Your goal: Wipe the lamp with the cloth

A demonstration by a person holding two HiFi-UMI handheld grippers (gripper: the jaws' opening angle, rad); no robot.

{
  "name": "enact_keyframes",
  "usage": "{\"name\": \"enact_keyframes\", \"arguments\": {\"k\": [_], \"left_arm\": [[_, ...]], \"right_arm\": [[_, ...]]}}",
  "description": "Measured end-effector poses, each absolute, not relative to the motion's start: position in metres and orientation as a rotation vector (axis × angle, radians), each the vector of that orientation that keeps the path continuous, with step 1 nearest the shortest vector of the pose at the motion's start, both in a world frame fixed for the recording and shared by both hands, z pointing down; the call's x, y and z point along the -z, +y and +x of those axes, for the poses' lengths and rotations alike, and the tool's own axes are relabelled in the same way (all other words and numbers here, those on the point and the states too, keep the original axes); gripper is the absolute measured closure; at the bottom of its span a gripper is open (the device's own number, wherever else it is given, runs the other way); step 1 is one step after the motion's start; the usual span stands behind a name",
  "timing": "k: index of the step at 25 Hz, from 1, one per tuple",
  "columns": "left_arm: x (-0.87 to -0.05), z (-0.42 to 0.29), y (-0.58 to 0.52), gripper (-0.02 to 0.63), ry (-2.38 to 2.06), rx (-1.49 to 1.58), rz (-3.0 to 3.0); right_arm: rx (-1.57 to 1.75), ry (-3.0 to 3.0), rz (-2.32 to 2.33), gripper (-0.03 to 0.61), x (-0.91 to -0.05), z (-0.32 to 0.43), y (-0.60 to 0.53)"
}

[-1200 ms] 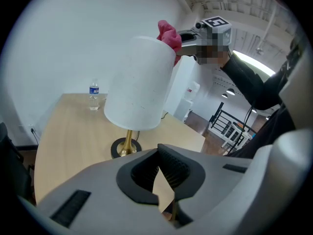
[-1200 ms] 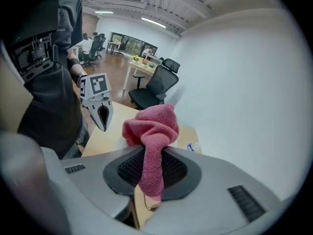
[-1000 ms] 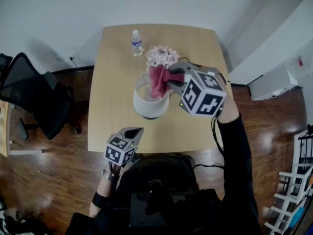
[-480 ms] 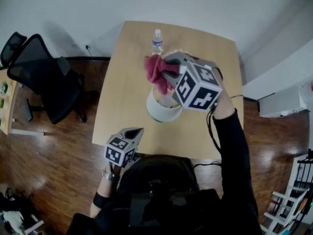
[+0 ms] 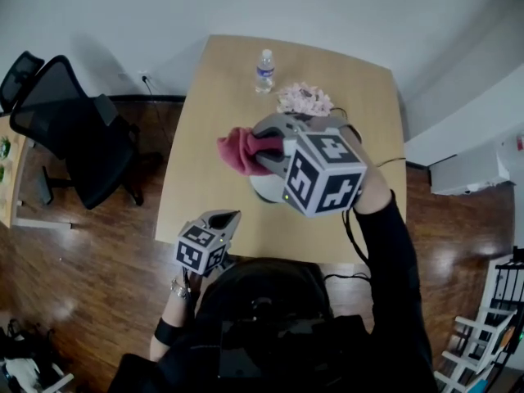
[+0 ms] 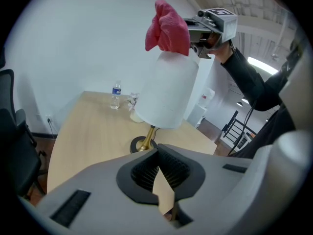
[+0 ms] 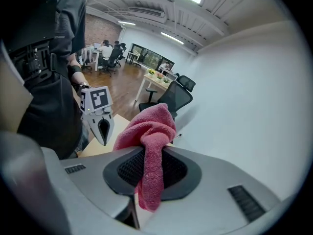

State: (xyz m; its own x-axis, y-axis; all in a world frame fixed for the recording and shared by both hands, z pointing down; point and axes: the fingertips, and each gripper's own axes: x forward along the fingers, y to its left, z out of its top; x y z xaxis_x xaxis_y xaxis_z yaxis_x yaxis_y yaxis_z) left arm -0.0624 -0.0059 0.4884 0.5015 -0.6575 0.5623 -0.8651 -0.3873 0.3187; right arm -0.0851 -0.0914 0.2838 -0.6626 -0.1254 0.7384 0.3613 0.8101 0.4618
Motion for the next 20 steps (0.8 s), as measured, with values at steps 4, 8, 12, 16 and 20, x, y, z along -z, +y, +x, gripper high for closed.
{"name": "enact_keyframes", "arguments": {"k": [4,8,12,16,20], "left_arm": [[-0.489,-0.054,-0.007,0.612,-1.172,-0.485,2.215],[-0.487,-0.038,-0.009,0.612,-1.097,-0.503,2.272],[-0.488,-0.027,-0.006,0.612,-1.032,-0.531,2.315],[-0.488,-0.02,-0.007,0.612,-0.991,-0.552,2.336],[-0.487,-0.019,-0.005,0.612,-0.973,-0.572,2.343]], "right_arm": [[0.732,-2.156,-0.174,0.509,-0.284,-0.064,-0.075],[0.677,-2.12,-0.084,0.509,-0.29,-0.028,-0.077],[0.579,-2.12,0.079,0.509,-0.295,0.014,-0.088],[0.448,-2.166,0.271,0.508,-0.297,0.056,-0.102],[0.376,-2.21,0.402,0.508,-0.299,0.082,-0.11]]}}
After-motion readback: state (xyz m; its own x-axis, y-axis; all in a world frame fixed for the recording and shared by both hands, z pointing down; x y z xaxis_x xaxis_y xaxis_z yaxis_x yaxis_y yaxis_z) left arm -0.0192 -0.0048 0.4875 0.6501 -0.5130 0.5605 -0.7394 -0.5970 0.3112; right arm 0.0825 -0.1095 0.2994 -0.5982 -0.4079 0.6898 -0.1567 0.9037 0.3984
